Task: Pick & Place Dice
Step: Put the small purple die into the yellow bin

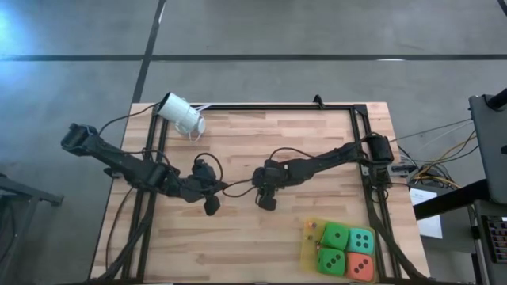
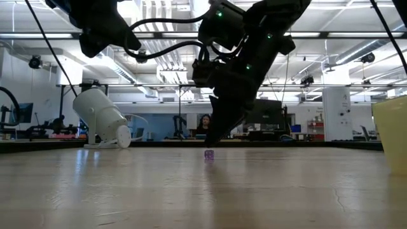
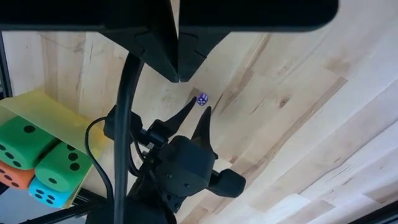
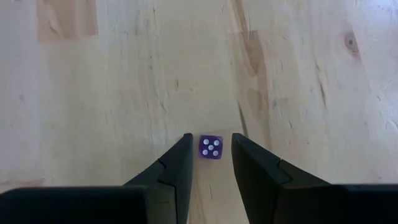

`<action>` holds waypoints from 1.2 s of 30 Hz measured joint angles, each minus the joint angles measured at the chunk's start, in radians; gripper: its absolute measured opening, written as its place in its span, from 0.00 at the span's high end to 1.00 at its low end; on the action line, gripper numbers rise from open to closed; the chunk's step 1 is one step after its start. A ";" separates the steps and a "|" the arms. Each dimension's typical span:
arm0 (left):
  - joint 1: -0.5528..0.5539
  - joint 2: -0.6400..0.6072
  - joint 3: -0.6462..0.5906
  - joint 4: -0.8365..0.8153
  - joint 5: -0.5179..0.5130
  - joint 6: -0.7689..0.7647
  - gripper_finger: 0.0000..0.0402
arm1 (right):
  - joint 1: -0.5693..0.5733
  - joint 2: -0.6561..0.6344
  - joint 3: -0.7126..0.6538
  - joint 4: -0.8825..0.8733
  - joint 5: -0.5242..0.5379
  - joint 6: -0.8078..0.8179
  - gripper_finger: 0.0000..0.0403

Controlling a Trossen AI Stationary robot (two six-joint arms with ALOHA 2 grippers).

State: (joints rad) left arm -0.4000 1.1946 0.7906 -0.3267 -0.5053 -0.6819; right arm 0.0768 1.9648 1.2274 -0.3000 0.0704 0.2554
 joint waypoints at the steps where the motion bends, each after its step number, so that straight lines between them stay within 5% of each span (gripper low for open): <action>1: 0.000 0.000 0.000 0.000 0.000 0.000 0.99 | 0.000 0.000 0.000 0.001 0.000 0.001 0.74; 36: 0.000 0.000 0.000 -0.001 0.000 0.000 0.99 | 0.000 0.000 -0.049 0.070 0.011 0.011 0.74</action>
State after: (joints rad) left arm -0.4001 1.1946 0.7906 -0.3279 -0.5050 -0.6819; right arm 0.0772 1.9652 1.1780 -0.2304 0.0811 0.2668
